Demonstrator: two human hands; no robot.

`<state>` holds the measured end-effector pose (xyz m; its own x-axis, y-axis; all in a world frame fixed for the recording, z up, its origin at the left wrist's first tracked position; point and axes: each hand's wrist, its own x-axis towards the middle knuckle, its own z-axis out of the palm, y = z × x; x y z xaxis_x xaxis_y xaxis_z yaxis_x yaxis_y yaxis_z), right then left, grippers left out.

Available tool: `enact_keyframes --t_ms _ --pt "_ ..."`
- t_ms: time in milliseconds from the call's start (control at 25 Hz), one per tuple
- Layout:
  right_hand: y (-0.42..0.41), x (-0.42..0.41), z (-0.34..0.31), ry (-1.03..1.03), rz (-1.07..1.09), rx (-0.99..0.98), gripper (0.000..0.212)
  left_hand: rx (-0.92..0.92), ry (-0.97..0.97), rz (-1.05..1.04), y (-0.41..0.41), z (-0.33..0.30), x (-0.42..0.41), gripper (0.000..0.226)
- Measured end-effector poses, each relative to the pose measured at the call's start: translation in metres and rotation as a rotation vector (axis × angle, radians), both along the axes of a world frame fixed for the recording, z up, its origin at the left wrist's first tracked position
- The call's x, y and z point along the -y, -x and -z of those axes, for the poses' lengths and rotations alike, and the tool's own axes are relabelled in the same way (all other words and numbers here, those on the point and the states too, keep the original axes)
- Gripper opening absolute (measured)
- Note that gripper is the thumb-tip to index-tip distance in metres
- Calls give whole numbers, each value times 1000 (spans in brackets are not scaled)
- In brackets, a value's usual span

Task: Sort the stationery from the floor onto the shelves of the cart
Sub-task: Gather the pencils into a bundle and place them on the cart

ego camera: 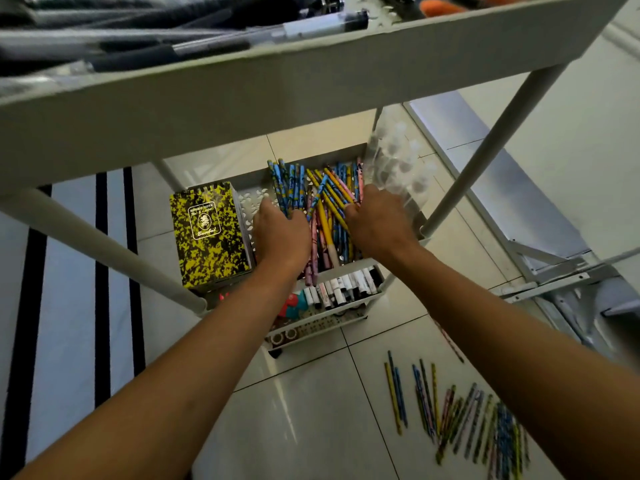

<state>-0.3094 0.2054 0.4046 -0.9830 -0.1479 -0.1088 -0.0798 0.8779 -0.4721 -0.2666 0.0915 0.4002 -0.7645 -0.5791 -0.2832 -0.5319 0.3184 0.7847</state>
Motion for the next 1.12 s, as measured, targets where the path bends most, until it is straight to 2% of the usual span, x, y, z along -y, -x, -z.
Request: enact_keyframes --t_ms 200,360,520,600,800,960,1120 --pt "2 13 2 10 -94 10 20 -5 37 62 -2 6 8 29" --pt "-11 10 -2 23 -110 -84 30 -34 -6 78 -7 7 13 33" --pt "-40 15 -18 75 -246 111 34 -32 14 73 -10 7 18 47" --pt "-40 21 -15 72 -253 126 34 -39 37 70 -12 8 21 48" --pt "-19 25 1 -68 -212 -67 15 -36 125 94 -13 6 20 46" --pt "-11 30 6 149 -67 -97 26 -2 202 116 -14 4 18 52" --pt "1 44 11 100 -118 -84 24 -20 233 133 -14 6 16 53"
